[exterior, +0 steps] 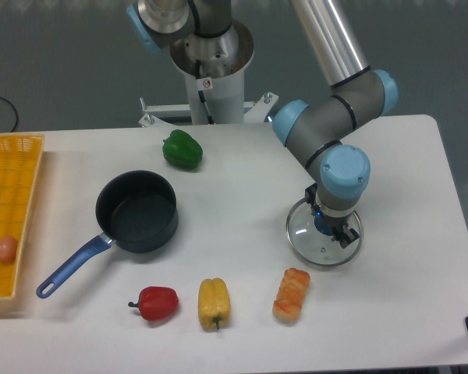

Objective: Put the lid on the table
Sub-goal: 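Set the glass lid flat on the table and open the gripper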

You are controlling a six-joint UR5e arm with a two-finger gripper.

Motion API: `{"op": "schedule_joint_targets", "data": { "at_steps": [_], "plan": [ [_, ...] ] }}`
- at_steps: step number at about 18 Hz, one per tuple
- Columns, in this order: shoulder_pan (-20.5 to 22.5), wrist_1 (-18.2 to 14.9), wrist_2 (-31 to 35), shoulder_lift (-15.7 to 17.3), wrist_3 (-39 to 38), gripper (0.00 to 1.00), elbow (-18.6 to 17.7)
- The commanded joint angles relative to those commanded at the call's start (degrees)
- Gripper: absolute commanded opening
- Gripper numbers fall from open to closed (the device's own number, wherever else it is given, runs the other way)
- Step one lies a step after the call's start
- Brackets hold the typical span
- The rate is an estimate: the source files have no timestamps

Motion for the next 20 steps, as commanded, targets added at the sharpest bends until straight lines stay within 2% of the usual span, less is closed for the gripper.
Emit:
{"op": "schedule_joint_targets", "data": {
  "at_steps": [14,17,20],
  "plan": [
    [0.0,0.0,0.0,-0.4,-0.1,0.68,0.0],
    [0.0,0.0,-0.1,-0.4,-0.1,0.72,0.0],
    [0.0,0.0,0.0,-0.4,-0.1,0.8,0.0]
  ]
}}
